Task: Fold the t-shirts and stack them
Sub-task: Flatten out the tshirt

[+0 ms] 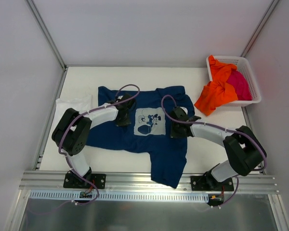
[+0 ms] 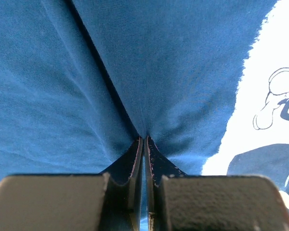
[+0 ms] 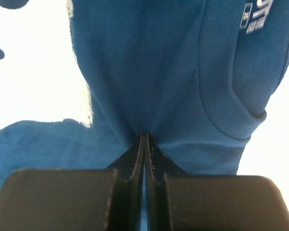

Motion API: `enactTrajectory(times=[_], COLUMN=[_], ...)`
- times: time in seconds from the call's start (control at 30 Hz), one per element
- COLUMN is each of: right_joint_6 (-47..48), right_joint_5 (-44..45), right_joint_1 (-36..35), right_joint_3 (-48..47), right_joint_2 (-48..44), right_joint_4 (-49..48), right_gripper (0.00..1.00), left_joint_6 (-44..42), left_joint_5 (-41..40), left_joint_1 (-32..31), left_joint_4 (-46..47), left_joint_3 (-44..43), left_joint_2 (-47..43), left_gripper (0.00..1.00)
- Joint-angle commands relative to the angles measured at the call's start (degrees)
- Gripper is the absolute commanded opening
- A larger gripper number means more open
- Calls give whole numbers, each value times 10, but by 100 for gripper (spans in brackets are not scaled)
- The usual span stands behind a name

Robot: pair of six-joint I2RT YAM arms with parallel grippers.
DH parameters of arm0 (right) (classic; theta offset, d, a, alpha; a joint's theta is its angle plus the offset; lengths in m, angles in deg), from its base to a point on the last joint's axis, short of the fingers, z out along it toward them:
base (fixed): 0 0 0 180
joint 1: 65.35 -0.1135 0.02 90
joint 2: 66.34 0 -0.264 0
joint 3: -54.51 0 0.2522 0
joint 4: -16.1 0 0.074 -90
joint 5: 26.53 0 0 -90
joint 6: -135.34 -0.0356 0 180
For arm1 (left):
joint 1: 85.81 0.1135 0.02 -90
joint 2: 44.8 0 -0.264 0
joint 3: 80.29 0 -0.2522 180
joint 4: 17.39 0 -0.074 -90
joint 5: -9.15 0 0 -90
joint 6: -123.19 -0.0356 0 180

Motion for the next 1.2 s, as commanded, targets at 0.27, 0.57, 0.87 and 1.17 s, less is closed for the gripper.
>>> enactTrajectory(times=[0.27, 0.57, 0.87, 1.17], right_joint_6=[-122, -146, -56, 91], right_joint_5=[79, 137, 290, 162], right_joint_1=[-98, -132, -139, 11], right_joint_3=[84, 29, -144, -211], right_joint_2=[-41, -113, -236, -138], right_joint_4=[131, 221, 324, 158], right_gripper=[1, 1, 68, 75], left_joint_6=[54, 98, 75, -4], left_joint_5=[11, -22, -97, -103], left_joint_1=[-73, -96, -96, -88], left_joint_4=[-40, -55, -103, -103], left_joint_3=[74, 128, 50, -96], left_joint_2=[-13, -79, -168, -143], left_gripper=[0, 2, 77, 99])
